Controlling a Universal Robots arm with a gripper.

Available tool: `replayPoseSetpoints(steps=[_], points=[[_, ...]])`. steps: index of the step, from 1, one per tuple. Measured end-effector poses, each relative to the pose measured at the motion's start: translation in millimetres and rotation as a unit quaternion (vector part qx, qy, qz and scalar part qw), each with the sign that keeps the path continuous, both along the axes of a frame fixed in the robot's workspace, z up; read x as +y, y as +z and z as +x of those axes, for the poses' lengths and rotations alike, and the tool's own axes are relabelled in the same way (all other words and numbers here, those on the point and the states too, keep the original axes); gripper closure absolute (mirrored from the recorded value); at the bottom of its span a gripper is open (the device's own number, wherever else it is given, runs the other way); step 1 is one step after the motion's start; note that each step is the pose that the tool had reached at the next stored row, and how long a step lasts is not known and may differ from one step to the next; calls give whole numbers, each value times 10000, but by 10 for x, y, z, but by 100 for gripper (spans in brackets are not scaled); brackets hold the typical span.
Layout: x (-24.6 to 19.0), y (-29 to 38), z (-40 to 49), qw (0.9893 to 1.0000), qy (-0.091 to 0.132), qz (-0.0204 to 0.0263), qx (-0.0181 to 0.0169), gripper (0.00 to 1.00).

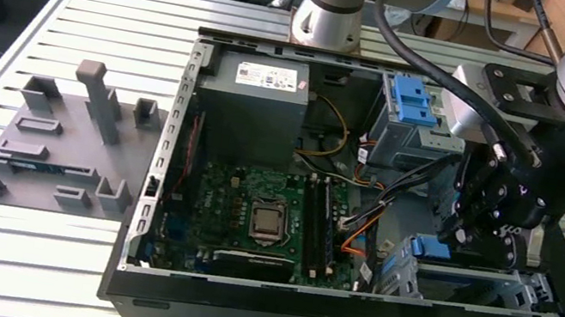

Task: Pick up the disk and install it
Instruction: 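Insert the disk into the insertion slot, then insert the first disk wire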

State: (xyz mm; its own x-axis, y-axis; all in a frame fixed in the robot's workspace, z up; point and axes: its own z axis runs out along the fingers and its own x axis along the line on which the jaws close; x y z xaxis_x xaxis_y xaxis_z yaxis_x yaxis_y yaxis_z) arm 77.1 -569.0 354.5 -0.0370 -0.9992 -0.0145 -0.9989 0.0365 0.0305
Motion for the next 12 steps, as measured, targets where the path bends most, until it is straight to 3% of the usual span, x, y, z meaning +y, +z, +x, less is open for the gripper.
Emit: replayPoseSetpoints(steps=[3,12], points=[[0,0,0,10000,0,0,0,89],[0,-4,0,10000,0,0,0,89]])
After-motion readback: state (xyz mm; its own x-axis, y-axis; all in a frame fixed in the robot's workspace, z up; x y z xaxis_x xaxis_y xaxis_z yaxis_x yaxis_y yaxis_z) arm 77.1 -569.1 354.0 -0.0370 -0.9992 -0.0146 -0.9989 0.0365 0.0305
